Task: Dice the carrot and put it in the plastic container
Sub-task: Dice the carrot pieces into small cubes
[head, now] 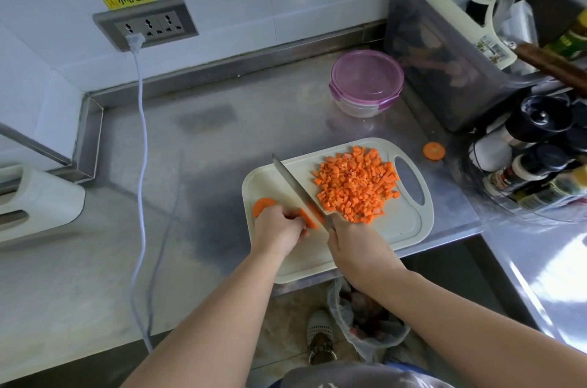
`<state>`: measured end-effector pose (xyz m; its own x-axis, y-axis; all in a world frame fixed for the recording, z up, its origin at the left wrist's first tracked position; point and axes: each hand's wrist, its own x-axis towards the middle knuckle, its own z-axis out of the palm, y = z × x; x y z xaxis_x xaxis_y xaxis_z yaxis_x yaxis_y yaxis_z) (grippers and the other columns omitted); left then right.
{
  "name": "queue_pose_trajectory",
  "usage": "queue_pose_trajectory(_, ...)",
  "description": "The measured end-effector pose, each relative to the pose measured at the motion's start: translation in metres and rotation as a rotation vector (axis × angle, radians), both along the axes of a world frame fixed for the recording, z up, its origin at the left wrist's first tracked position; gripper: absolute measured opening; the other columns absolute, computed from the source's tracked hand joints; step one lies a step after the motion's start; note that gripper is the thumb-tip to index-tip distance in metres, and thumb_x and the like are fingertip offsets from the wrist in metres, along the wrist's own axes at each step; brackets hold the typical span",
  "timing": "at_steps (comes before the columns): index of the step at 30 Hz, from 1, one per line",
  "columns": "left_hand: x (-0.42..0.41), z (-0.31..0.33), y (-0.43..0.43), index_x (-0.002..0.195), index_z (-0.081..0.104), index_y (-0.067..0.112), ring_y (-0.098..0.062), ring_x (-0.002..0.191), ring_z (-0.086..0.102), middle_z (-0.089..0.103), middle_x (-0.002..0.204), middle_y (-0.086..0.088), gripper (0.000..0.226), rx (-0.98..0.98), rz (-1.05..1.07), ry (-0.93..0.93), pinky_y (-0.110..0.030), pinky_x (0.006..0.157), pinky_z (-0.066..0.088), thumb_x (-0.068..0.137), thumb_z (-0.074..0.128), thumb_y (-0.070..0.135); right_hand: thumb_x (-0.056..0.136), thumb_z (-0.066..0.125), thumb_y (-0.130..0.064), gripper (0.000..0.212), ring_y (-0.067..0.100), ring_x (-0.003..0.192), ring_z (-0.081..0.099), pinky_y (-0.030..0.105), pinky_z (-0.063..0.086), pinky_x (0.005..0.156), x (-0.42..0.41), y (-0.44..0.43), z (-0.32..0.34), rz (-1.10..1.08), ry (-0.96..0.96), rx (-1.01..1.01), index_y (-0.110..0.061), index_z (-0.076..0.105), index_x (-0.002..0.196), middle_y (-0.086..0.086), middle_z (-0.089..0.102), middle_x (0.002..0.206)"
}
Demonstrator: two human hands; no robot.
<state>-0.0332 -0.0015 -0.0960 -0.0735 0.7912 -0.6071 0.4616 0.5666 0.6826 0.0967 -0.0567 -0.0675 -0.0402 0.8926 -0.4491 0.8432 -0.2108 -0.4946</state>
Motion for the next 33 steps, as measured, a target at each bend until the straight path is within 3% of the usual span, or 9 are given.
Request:
queue_pose_trajectory(4, 0.000, -0.001, 0.000, 0.062, 0.065, 0.015, -0.028, 0.072, 0.069, 0.070, 0.065, -0.008, 0.023, 0.016, -0.008, 0.004, -0.044, 0.078, 0.057, 0.083, 0.060, 0.008, 0.101, 0.035, -0.018, 0.020, 0.033, 0.085, 0.062, 0.039, 0.051, 0.070, -0.005, -0.005, -0.001, 0.018, -0.023, 0.022, -0.015, 0.048, 0.116, 0.012, 0.064, 0.096)
queue_pose_trajectory(11, -0.001, -0.004, 0.001, 0.077, 0.072, 0.011, -0.021, 0.066, 0.067, 0.071, 0.067, -0.004, 0.012, 0.010, -0.017, 0.007, -0.037, 0.072, 0.057, 0.080, 0.060, 0.012, 0.101, 0.034, -0.017, 0.029, 0.033, 0.086, 0.063, 0.040, 0.050, 0.070, -0.009, -0.007, -0.003, 0.032, -0.067, 0.004, -0.015, 0.043, 0.128, 0.013, 0.065, 0.098)
queue_pose_trajectory(18, -0.001, -0.005, 0.001, 0.084, 0.072, 0.010, -0.018, 0.062, 0.065, 0.070, 0.067, -0.003, 0.010, 0.003, -0.011, 0.023, -0.030, 0.066, 0.054, 0.079, 0.065, 0.014, 0.099, 0.037, -0.011, 0.029, 0.029, 0.087, 0.064, 0.032, 0.040, 0.061, -0.013, -0.007, -0.007, 0.056, -0.157, -0.030, -0.014, 0.040, 0.127, 0.010, 0.064, 0.100)
queue_pose_trajectory(23, -0.003, -0.001, -0.001, 0.080, 0.064, 0.018, -0.020, 0.079, 0.064, 0.068, 0.082, -0.001, 0.004, 0.036, -0.055, 0.105, -0.028, 0.064, 0.047, 0.084, 0.063, 0.018, 0.096, 0.036, -0.006, 0.038, 0.029, 0.092, 0.063, 0.036, 0.046, 0.066, -0.016, -0.006, -0.012, 0.055, -0.181, -0.100, -0.016, 0.036, 0.133, 0.010, 0.062, 0.104)
queue_pose_trajectory(27, -0.003, -0.002, -0.001, 0.078, 0.064, 0.021, -0.022, 0.078, 0.067, 0.071, 0.083, -0.004, 0.005, 0.038, -0.056, 0.110, -0.031, 0.071, 0.053, 0.083, 0.065, 0.020, 0.095, 0.034, -0.006, 0.040, 0.029, 0.094, 0.063, 0.038, 0.051, 0.074, -0.015, -0.004, -0.013, 0.029, -0.165, -0.099, -0.018, 0.036, 0.133, 0.010, 0.063, 0.104)
queue_pose_trajectory(33, -0.002, 0.003, -0.002, 0.068, 0.059, 0.022, -0.018, 0.074, 0.063, 0.066, 0.073, 0.001, 0.018, 0.072, -0.074, 0.133, -0.024, 0.058, 0.045, 0.085, 0.063, 0.017, 0.102, 0.031, -0.019, 0.029, 0.033, 0.098, 0.062, 0.040, 0.051, 0.080, -0.009, -0.003, -0.012, -0.030, -0.073, -0.003, -0.015, 0.045, 0.126, 0.012, 0.063, 0.108)
